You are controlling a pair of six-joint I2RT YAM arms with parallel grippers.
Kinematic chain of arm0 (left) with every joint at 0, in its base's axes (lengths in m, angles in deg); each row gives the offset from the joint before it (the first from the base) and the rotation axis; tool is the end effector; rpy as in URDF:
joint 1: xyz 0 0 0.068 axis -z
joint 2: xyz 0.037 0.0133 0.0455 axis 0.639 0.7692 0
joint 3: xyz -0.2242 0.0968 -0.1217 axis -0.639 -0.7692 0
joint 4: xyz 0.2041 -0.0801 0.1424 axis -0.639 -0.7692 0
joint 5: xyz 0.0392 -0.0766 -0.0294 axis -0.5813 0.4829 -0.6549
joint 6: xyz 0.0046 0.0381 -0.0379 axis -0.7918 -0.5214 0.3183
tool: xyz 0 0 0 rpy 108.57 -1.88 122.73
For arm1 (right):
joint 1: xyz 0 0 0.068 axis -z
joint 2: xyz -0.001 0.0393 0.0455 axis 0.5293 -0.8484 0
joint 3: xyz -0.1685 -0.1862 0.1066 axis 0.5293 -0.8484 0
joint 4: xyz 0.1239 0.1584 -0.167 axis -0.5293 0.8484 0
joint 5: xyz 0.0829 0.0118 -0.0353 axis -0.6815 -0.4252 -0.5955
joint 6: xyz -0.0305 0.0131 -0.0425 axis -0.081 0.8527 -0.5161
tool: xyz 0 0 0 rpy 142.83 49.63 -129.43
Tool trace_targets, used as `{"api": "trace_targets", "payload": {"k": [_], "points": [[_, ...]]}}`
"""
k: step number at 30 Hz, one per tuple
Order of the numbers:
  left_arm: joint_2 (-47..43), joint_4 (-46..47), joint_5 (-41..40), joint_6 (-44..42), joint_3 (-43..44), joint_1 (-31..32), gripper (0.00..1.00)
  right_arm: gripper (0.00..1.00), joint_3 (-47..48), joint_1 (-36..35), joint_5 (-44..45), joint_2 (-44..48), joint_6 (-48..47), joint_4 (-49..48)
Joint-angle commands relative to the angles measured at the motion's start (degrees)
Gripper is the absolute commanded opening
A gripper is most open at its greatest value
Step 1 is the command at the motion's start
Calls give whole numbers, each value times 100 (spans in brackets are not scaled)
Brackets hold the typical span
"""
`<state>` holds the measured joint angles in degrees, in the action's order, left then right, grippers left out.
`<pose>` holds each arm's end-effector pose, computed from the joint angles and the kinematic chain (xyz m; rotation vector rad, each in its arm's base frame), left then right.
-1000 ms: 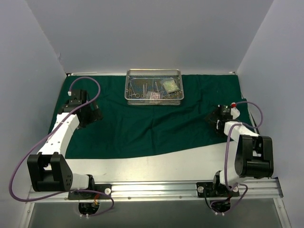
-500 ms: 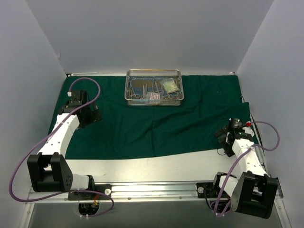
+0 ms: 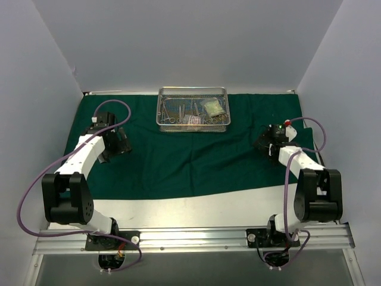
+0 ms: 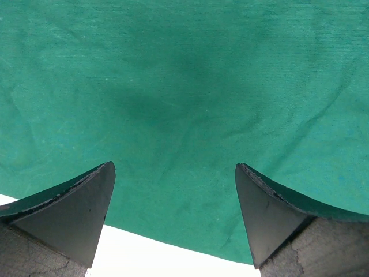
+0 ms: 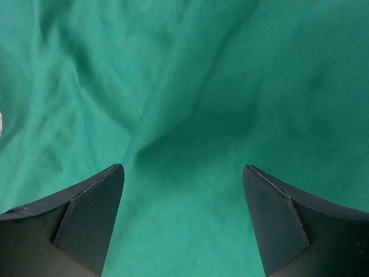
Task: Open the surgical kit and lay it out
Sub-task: Smooth out the surgical kit at the center of the board.
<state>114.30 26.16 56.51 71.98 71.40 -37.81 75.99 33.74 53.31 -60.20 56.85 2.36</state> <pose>0.2996 -0.0047 0.2401 -0.6119 2.6263 0.0555 0.3033 -0.0115 0.1964 0.8066 2.1349 0.2693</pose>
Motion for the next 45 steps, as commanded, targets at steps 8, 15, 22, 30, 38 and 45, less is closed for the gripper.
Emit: {"api": "trace_targets", "payload": {"k": [8,15,22,30,38,45], "points": [[-19,231,-12,-11,207,37,94,79,-818,849,-241,-477,656,-799],[-63,248,-30,-3,110,37,94,79,-1354,1210,-267,331,1086,827],[-89,231,-21,-3,5,37,94,79,-1566,2184,-566,1464,1114,1778],[148,231,-293,-38,92,29,94,80,-328,1941,137,1380,25,1648],[1148,266,-531,50,628,-391,95,80,753,728,374,-141,-424,1235],[1686,257,-329,103,629,-867,98,80,983,587,602,-1046,-732,1014]]}}
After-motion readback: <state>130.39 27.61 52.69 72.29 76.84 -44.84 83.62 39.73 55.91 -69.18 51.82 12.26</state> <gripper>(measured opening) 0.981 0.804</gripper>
